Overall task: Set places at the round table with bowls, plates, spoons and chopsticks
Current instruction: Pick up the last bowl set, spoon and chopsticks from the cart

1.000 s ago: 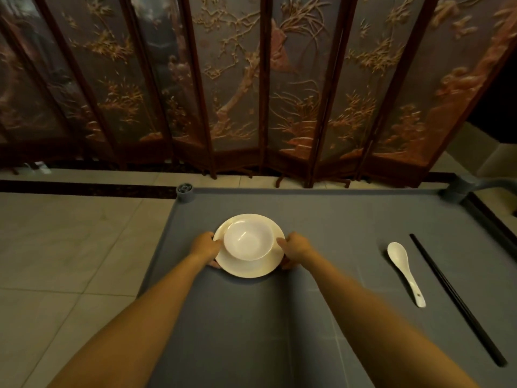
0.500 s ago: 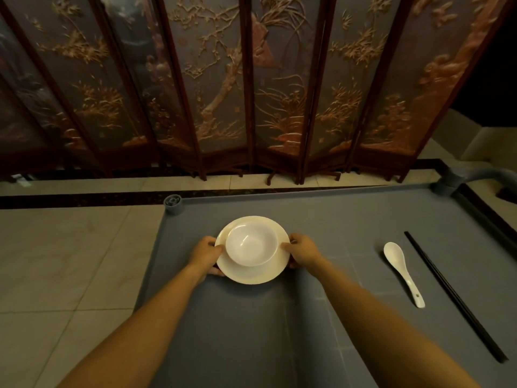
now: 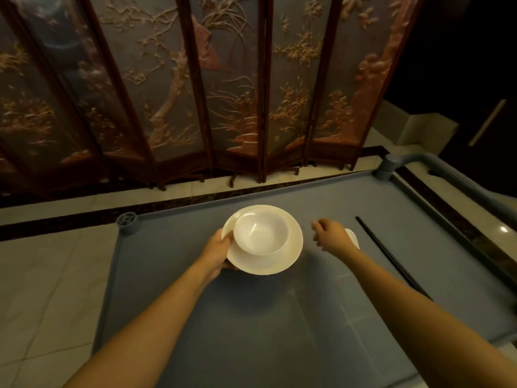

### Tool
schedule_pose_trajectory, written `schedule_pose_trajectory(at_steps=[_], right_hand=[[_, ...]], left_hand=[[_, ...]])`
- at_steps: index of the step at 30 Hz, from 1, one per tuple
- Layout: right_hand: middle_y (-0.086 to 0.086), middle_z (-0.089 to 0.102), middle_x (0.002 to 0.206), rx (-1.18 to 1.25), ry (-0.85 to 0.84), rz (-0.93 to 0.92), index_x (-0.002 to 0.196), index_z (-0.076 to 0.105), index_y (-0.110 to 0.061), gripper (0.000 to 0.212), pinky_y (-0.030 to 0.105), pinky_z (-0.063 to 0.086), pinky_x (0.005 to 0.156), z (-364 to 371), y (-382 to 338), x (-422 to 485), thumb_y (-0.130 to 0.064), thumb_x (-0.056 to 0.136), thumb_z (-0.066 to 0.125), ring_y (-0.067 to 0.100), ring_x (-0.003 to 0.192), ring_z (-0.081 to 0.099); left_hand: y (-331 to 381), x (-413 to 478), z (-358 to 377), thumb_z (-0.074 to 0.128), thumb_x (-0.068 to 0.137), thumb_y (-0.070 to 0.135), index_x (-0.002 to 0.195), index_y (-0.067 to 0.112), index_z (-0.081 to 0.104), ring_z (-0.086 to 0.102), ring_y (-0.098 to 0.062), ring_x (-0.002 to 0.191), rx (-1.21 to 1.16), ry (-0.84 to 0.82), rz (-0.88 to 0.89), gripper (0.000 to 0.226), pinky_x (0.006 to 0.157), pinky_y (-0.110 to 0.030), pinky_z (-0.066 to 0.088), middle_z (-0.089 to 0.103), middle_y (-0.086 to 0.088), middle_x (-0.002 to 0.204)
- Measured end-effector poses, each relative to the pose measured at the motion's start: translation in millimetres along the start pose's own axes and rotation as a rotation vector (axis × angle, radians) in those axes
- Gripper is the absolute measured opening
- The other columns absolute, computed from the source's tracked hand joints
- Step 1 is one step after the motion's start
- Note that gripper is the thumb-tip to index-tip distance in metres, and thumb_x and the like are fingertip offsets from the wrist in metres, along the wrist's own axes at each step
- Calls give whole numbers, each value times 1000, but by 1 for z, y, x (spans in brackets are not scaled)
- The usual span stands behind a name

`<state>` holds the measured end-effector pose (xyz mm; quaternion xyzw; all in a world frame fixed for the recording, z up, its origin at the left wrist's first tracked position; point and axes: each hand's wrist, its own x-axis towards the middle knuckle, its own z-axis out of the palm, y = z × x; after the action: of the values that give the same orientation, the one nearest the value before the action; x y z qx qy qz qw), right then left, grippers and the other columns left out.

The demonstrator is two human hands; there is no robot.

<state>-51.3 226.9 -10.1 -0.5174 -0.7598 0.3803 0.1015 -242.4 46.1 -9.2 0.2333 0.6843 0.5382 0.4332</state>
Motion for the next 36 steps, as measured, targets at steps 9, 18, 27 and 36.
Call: schedule_pose_trajectory(at_steps=[9, 18, 27, 36], right_hand=[[17, 45, 131, -665, 59, 257, 129, 39, -2, 38, 40, 44, 93, -21, 83, -5, -15, 94, 45, 32, 121, 44], [20, 49, 128, -504, 126, 244, 126, 39, 0, 32, 42, 48, 85, -28, 93, -8, -10, 96, 38, 36, 111, 57], [20, 37, 131, -615, 117, 259, 124, 40, -2, 28, 38, 44, 64, -73, 139, -28, -11, 98, 38, 37, 90, 60], [19, 45, 129, -756, -57, 208, 129, 36, -5, 32, 42, 48, 86, -79, 137, -21, -12, 98, 35, 36, 110, 57]], left_hand=[[2, 5, 50, 45, 96, 37, 126, 24, 45, 63, -24, 90, 1, -29, -30, 33, 58, -39, 58, 63, -9, 108], [4, 7, 76, 46, 96, 36, 123, 24, 49, 65, -24, 87, 12, -40, -30, 30, 58, -39, 58, 65, -6, 101], [7, 10, 99, 44, 97, 37, 127, 22, 48, 64, -30, 95, 32, -49, -43, 34, 51, -33, 54, 64, -13, 113], [2, 8, 120, 41, 99, 34, 130, 20, 44, 62, -32, 100, 40, -49, -60, 34, 67, -45, 57, 61, -14, 118]])
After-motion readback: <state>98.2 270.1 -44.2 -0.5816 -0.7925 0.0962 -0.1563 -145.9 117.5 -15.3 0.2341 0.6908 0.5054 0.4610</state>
